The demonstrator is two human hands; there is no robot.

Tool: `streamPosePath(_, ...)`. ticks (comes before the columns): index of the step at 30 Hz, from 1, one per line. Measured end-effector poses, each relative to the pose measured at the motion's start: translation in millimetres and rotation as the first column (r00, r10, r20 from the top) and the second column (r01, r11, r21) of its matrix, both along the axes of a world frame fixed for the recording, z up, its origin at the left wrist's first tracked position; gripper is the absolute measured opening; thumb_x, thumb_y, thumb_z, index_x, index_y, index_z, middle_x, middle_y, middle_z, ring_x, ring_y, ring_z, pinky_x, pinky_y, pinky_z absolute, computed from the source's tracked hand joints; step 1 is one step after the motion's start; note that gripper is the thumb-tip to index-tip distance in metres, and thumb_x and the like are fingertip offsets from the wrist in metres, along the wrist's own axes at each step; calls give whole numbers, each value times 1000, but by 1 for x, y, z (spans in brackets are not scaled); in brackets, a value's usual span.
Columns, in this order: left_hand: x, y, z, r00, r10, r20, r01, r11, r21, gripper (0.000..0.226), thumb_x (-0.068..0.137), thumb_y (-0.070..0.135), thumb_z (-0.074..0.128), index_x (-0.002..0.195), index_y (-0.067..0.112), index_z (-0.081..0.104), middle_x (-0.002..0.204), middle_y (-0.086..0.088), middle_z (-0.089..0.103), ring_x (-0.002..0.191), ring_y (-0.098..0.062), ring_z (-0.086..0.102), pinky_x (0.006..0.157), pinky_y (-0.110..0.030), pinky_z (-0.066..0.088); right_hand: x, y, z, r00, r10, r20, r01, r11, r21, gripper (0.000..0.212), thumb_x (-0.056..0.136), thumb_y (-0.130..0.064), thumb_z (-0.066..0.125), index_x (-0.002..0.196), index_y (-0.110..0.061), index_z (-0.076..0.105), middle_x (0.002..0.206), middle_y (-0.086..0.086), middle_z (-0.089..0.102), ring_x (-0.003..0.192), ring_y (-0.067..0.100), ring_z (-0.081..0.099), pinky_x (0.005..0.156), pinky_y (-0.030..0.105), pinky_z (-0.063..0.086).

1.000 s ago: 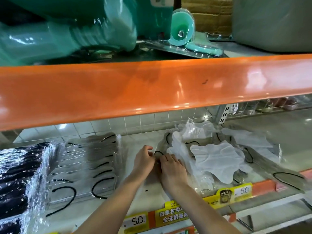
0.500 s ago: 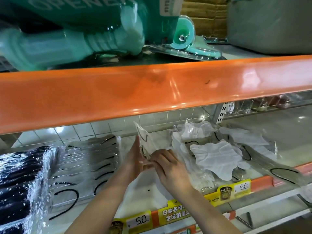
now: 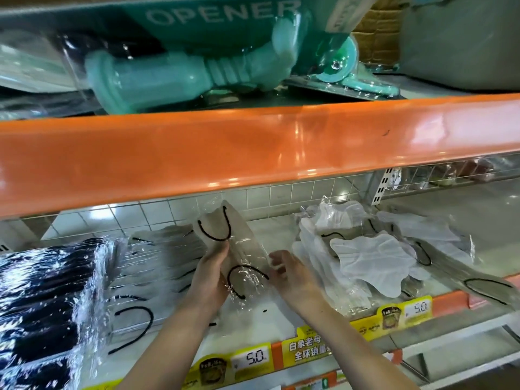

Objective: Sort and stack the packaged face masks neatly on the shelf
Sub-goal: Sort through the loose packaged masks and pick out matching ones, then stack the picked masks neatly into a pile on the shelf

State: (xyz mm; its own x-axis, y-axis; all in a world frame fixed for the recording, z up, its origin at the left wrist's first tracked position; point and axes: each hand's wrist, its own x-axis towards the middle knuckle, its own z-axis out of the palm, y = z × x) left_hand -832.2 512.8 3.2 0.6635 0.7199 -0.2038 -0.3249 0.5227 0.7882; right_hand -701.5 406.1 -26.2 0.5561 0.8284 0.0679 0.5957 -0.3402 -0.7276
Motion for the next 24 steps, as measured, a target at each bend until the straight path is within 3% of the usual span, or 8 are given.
streamPosePath(2,-8,-2,-3,1000,22,-21,-22,1000,-3,26,92,20,51,107,6,66,102,-17,70,95,-31,67,77,-39,54,-1,2,-1,991,-43,-127,44,999,-1,9,88,-31,56,93,-37,60,84,-18,65,86,6,64,76,31,51)
streamPosePath(6,-29,3,-13,969,131,-210,-126,991,36,17,91,18,58,96,8,70,87,-10,73,78,-25,68,66,-33,51,-6,5,7,918,-130,-375,197,969,147,21,89,-11,58,82,-30,65,72,-10,64,68,3,60,62,18,43)
streamPosePath(9,-46,7,-15,943,177,-281,-158,983,89,13,91,16,59,89,7,68,81,-9,69,74,-23,62,66,-35,49,-8,8,12,900,-138,-412,220,963,157,19,92,-5,55,88,-20,66,73,-8,62,67,6,58,59,14,42)
streamPosePath(13,-64,10,-8,904,249,-349,-168,955,244,16,90,12,61,78,3,63,68,-9,63,65,-20,60,63,-33,50,-23,17,14,930,-128,-345,184,974,134,14,90,-13,59,84,-22,68,77,-8,66,74,6,61,63,12,41)
streamPosePath(17,-73,13,2,849,276,-451,-31,877,479,23,89,12,63,67,8,59,59,-5,53,53,-12,48,47,-15,36,-46,27,29,940,7,-342,41,990,134,14,91,-25,63,77,-23,63,62,-14,59,58,-1,53,53,11,37)
streamPosePath(21,-78,11,14,857,272,-437,27,824,566,10,90,14,63,82,15,68,71,1,63,64,-9,55,52,-10,38,-63,32,41,875,138,-465,-105,990,97,17,92,-19,61,78,-10,57,57,-2,42,48,7,39,44,19,31)
streamPosePath(24,-80,12,17,834,328,-444,20,786,618,15,87,11,66,101,16,65,81,10,65,71,2,60,62,-3,42,-73,38,43,814,57,-578,43,987,157,10,92,-10,60,83,-7,59,61,2,52,50,10,49,46,20,41)
